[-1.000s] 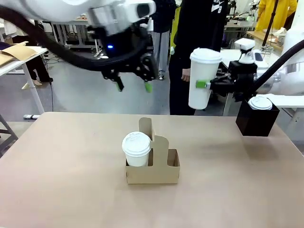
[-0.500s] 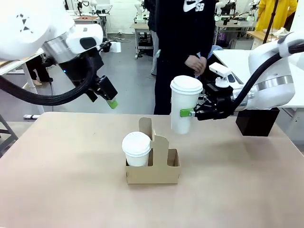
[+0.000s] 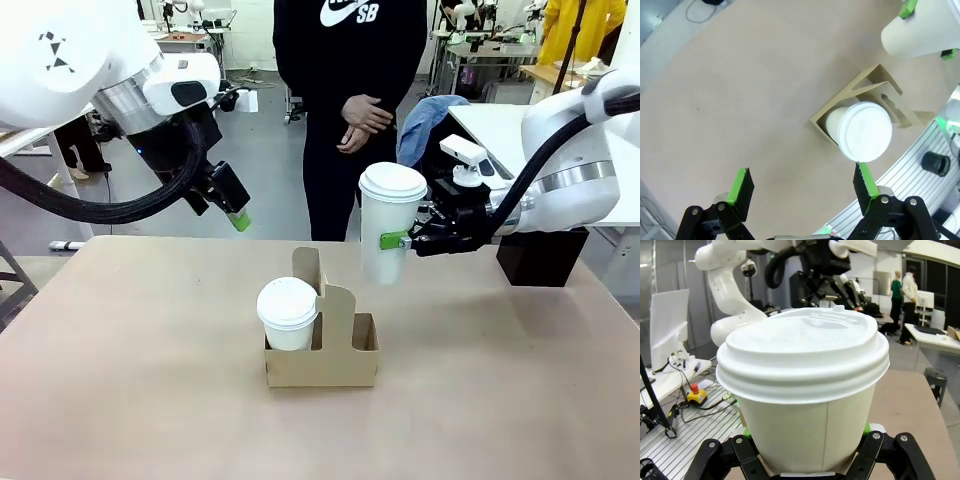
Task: Pour a drink into a cup and package it in a carrier.
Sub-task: Insert the held 600 ml Paper Cup into the Cup Carrier.
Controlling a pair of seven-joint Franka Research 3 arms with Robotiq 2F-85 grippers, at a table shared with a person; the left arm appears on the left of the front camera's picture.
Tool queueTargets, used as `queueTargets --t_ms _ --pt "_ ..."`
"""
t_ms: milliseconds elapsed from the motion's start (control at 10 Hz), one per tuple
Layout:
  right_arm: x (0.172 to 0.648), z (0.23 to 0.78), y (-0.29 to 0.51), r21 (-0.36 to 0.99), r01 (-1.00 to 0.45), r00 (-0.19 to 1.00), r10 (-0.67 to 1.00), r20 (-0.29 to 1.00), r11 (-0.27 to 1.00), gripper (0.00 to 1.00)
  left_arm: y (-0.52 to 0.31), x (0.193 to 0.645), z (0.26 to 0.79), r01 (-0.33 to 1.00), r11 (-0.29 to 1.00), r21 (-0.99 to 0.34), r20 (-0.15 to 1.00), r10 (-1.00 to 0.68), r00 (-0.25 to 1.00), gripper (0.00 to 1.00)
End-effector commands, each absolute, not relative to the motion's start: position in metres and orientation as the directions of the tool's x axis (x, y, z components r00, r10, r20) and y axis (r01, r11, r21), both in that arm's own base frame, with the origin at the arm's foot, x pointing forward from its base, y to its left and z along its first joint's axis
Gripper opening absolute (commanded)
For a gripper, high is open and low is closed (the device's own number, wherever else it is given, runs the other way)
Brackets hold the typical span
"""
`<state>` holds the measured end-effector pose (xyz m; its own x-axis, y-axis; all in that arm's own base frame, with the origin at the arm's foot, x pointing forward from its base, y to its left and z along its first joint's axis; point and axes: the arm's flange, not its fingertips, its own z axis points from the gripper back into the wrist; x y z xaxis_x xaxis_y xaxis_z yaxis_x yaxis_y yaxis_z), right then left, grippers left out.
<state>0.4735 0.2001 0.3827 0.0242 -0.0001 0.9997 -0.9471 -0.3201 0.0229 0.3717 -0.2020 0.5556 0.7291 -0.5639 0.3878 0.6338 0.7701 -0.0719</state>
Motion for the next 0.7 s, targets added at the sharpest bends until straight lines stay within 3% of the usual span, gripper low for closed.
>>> queueTargets --t_ms 0,300,600 --pt "0.469 0.380 0.211 -0.076 -0.912 -0.054 -0.066 0.996 -0.403 0.80 -0.181 0.381 0.549 0.690 0.722 -0.043 0.389 -0.624 0.677 1.00" --pt "0.464 0.362 0.229 -0.096 -0.865 -0.033 -0.136 0.990 -0.493 0.80 -0.117 0.387 0.516 0.695 0.718 -0.048 0.436 -0.611 0.661 1.00" --pt "0.463 0.335 0.246 -0.047 -0.847 0.029 -0.134 0.991 -0.529 0.80 -0.084 0.386 0.484 0.776 0.629 0.047 0.499 -0.688 0.527 1.00"
